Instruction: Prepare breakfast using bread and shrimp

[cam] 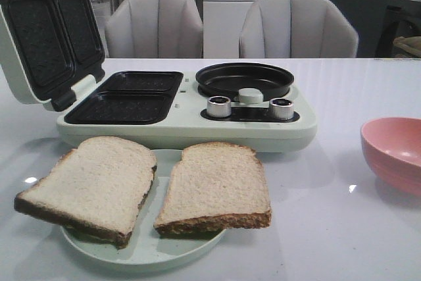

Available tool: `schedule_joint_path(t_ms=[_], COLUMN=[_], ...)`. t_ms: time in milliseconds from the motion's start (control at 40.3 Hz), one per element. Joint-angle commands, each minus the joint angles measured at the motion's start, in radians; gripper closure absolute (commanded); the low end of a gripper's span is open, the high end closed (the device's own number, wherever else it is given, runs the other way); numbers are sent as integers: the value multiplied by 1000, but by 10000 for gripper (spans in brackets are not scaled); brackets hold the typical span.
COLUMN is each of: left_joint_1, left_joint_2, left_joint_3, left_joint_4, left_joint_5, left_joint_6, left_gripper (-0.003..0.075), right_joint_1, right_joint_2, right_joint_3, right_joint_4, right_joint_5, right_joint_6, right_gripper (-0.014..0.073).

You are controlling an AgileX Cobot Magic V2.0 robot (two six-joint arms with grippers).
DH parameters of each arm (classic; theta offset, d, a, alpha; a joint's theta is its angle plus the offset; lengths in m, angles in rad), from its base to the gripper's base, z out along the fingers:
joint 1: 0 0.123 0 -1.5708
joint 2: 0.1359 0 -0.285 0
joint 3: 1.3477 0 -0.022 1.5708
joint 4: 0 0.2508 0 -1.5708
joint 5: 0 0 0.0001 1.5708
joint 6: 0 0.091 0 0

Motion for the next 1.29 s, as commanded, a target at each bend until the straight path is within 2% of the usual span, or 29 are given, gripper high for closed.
schedule_joint_path(t_ms=[0,521,620,844,943,1142,1266], left_joint_1=[-6,-6,-6,-6,-6,-6,-6], left_joint_2=[-20,-20,-20,-20,-20,-18,14], left_joint_3=[7,7,7,7,4,-155,-347], left_joint_4=[-2,7,58,54,37,1,-13], left_joint_5=[-94,-96,-142,-149,-203,-146,6], left_joint_6=[-1,-1,-1,-1,-3,-3,-5], left_gripper=[620,620,621,621,621,621,621], right_joint_1=[2,2,2,2,2,2,1], right_joint_2=[-22,-22,-22,-22,-22,-22,0], right_joint_3=[-17,-17,-17,-17,-26,-182,-332], right_joint_4=[5,5,5,5,7,7,6], right_joint_5=[-90,-90,-91,-98,-112,-26,71], right_joint_6=[-8,-8,-8,-8,-8,-8,-8], right_gripper=[559,559,559,559,559,559,559])
